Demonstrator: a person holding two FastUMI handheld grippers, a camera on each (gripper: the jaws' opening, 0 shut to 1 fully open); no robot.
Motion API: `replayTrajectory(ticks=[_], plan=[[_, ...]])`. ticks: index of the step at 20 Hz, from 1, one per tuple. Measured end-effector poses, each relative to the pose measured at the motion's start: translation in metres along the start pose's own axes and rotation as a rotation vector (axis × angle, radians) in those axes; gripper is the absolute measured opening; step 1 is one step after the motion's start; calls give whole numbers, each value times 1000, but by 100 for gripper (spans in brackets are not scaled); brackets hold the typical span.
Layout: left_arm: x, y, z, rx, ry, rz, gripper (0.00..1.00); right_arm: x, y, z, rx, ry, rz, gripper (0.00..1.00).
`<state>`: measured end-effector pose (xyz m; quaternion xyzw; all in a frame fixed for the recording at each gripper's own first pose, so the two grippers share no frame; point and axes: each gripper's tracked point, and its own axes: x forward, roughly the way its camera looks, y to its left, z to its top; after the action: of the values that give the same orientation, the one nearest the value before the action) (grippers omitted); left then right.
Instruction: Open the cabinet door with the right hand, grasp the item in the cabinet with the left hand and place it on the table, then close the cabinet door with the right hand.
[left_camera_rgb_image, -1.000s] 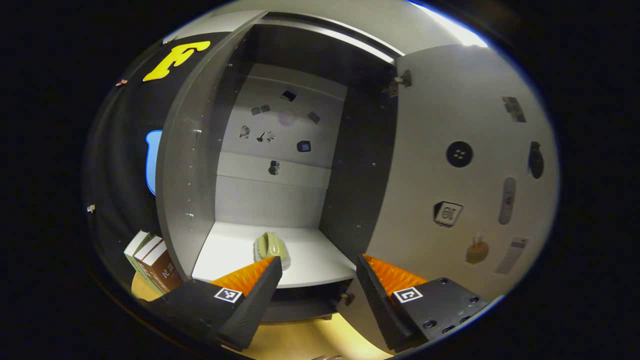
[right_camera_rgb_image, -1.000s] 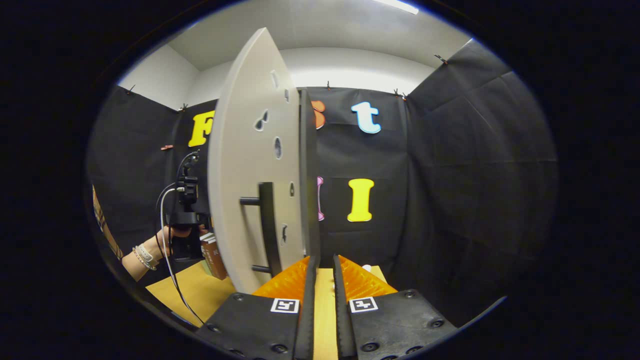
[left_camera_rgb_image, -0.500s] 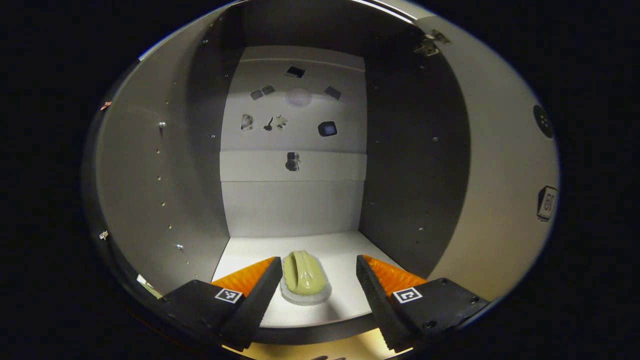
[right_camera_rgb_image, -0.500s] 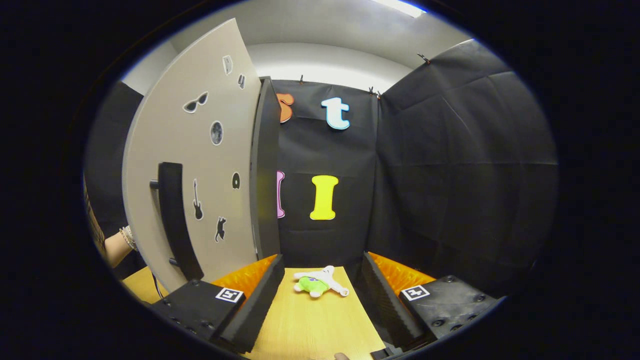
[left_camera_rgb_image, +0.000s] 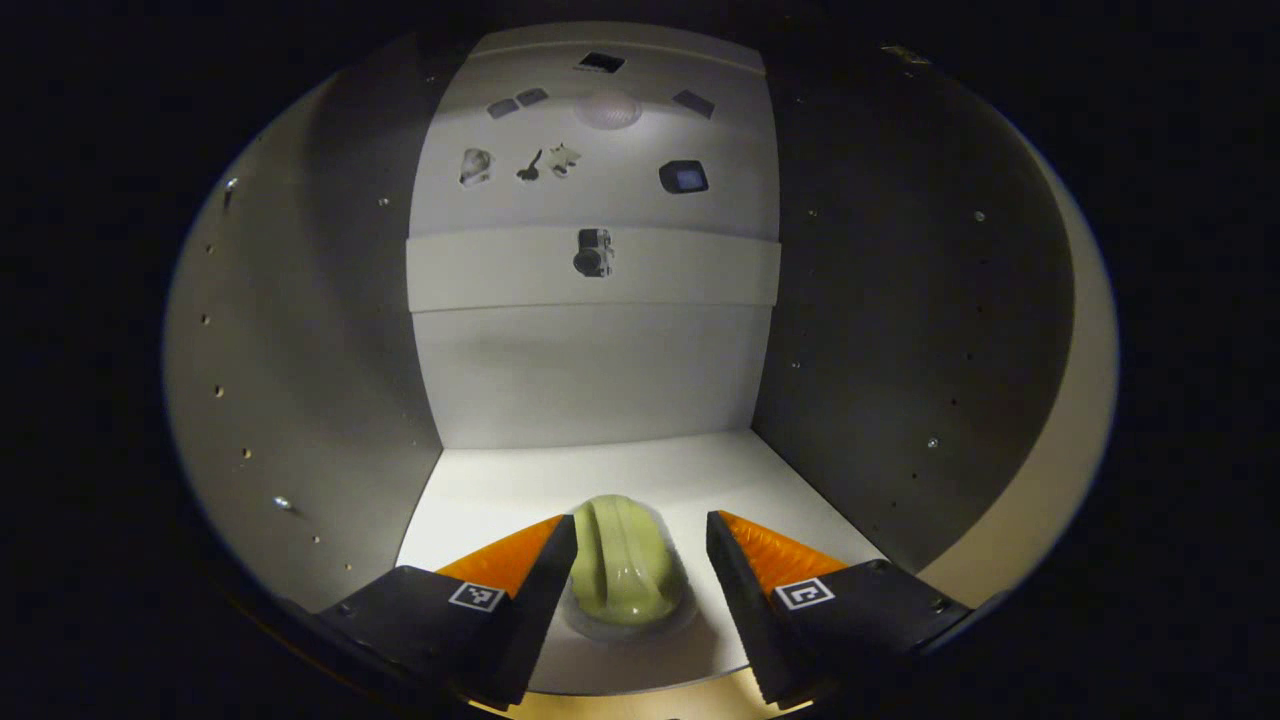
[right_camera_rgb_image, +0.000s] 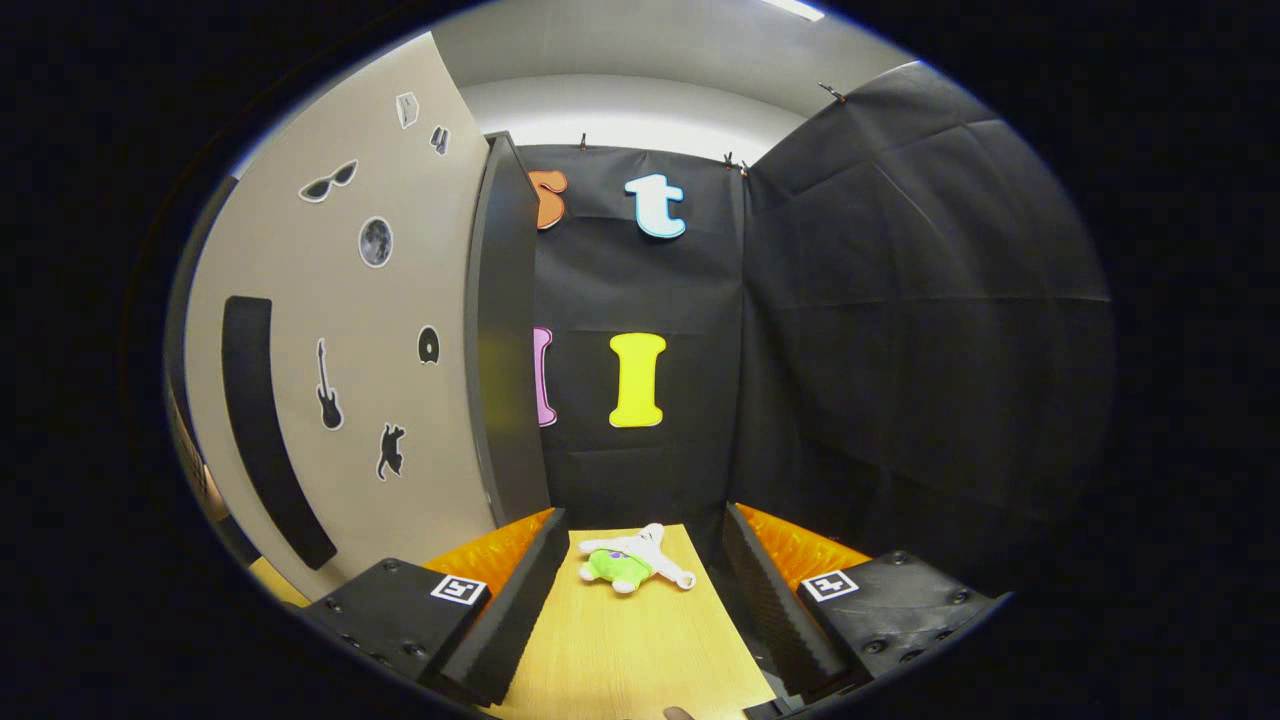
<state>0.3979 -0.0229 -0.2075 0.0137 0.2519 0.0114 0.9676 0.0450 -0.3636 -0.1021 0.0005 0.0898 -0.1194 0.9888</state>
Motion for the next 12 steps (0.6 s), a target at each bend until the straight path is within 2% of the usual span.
replayTrajectory(ticks=[6, 8, 9, 10, 11, 12], plan=[[26, 10, -15, 14, 96, 42, 67, 12, -5, -2, 8, 5, 11, 98], [31, 11, -16, 35, 107, 44, 65, 14, -7, -5, 15, 9, 10, 98], [34, 13, -19, 47, 120, 57, 61, 15, -7, -6, 18, 11, 10, 98], [32, 12, -18, 60, 122, 62, 42, 16, -7, -6, 21, 11, 11, 98], [32, 12, -18, 72, 119, 69, 37, 16, -7, -7, 25, 11, 12, 98], [31, 11, -19, 78, 129, 78, 27, 17, -5, -8, 28, 14, 15, 98]])
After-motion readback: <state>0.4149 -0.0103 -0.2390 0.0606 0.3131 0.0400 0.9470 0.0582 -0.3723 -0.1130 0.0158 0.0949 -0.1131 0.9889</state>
